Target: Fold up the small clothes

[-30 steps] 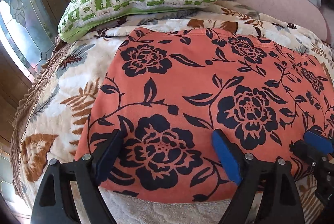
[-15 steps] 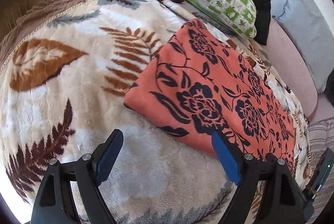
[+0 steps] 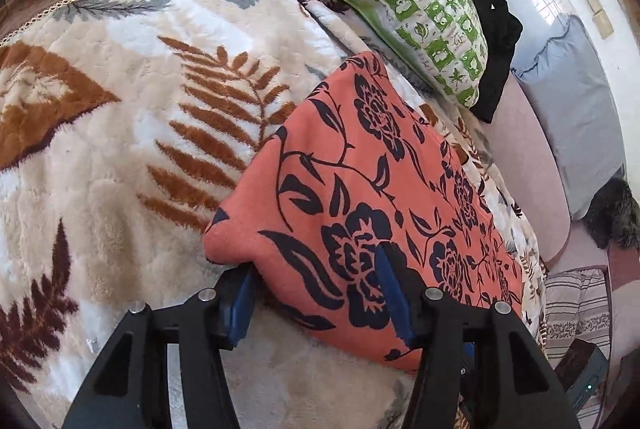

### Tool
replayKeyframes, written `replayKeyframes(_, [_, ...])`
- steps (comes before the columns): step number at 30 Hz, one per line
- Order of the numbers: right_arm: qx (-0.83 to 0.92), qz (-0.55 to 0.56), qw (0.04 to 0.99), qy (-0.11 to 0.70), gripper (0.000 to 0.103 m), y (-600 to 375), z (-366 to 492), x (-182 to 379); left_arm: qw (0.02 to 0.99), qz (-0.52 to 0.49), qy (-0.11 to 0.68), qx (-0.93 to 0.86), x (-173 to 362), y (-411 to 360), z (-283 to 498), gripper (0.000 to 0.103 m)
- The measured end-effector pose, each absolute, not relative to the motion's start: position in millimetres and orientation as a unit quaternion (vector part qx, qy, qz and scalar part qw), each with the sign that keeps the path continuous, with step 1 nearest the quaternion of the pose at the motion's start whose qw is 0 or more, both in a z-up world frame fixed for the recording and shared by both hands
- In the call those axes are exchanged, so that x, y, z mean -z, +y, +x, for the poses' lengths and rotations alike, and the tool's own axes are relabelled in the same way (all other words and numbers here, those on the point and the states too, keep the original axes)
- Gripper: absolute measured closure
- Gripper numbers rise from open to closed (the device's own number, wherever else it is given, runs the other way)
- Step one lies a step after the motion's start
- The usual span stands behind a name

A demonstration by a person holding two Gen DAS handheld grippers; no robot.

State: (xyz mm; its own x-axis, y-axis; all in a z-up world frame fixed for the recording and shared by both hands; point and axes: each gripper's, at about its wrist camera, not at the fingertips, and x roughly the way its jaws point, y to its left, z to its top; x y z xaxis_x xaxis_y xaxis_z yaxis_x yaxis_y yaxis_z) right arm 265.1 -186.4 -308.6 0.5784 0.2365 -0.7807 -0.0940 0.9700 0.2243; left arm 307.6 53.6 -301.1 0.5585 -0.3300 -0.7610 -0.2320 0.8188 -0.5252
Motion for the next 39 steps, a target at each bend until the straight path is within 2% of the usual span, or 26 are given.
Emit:
replayKeyframes(3, [-0.096,0.095,0.877,0.460,0.063,-190.5,267.2,308.9,0.837,-0.301,0.456,0.032,298.2,50.2,310.1,0.050])
replayKeyframes(5, [-0.103,0.112,0.874,0.462,0.063,-196.0,268.8,310.5,0.852,-0.271,0.447,0.026,291.8,42.8,310.3,0.074])
replayKeyframes(6, [-0.104,0.117,0.872,0.463,0.063,-197.4,269.2,310.3,0.860,-0.258,0.440,0.027,287.3,39.8,309.7,0.078])
replayKeyframes(8, [-0.105,0.117,0.872,0.463,0.063,-197.5,269.3,310.6,0.871,-0.248,0.421,0.035,277.9,35.1,308.0,0.079])
replayKeyframes(10, [-0.104,0.116,0.873,0.462,0.063,-197.3,268.7,310.3,0.878,-0.244,0.409,0.040,272.2,32.4,306.9,0.078])
replayKeyframes(12, [-0.107,0.117,0.873,0.462,0.063,-197.3,268.5,310.4,0.877,-0.242,0.414,0.034,276.2,31.1,311.3,0.072])
replayKeyframes(14, [-0.110,0.121,0.871,0.463,0.063,-198.4,268.7,310.3,0.861,-0.253,0.441,0.030,289.9,31.2,318.2,0.034])
replayKeyframes(17, [-0.112,0.124,0.871,0.462,0.063,-199.6,268.7,310.9,0.849,-0.261,0.458,0.029,305.3,28.7,320.8,0.036])
replayKeyframes(18, [-0.112,0.125,0.871,0.462,0.063,-199.6,268.7,310.9,0.856,-0.252,0.452,0.026,303.2,26.5,320.1,0.042])
replayKeyframes(19, [-0.112,0.125,0.871,0.462,0.063,-199.6,268.6,311.0,0.858,-0.245,0.451,0.027,301.9,24.6,320.5,0.064])
replayKeyframes(20, [-0.112,0.125,0.871,0.461,0.063,-199.4,268.3,310.8,0.859,-0.243,0.450,0.025,301.1,24.6,321.1,0.073])
replayKeyframes(22, [-0.113,0.127,0.871,0.460,0.063,-200.7,267.8,311.0,0.857,-0.259,0.446,0.024,300.5,28.0,321.8,0.077])
replayKeyframes(24, [-0.111,0.131,0.874,0.454,0.064,-201.3,266.5,308.8,0.857,-0.262,0.443,0.020,299.3,27.7,321.3,0.078])
replayKeyframes(26, [-0.107,0.135,0.884,0.435,0.073,-203.0,263.6,301.5,0.861,-0.255,0.440,0.017,297.6,24.4,321.2,0.077])
replayKeyframes(27, [-0.107,0.138,0.890,0.422,0.074,-204.0,261.8,296.7,0.860,-0.255,0.441,0.016,298.1,23.8,321.7,0.075])
replayKeyframes(29, [-0.107,0.144,0.897,0.405,0.074,-205.8,260.5,289.9,0.848,-0.276,0.452,0.034,305.5,24.2,325.5,0.047])
replayKeyframes(31, [-0.107,0.142,0.882,0.436,0.074,-205.3,268.4,301.6,0.845,-0.279,0.455,0.041,309.8,21.5,327.7,0.047])
replayKeyframes(32, [-0.110,0.142,0.867,0.466,0.073,-203.9,274.2,314.6,0.849,-0.270,0.452,0.037,308.3,19.5,327.2,0.055])
replayKeyframes(34, [-0.112,0.144,0.872,0.454,0.073,-205.6,273.2,314.0,0.858,-0.252,0.447,0.029,304.1,15.9,327.8,0.075])
replayKeyframes(39, [-0.125,0.226,0.845,0.468,0.074,-228.6,275.0,313.0,0.872,-0.233,0.429,0.028,293.0,9.5,326.8,0.082])
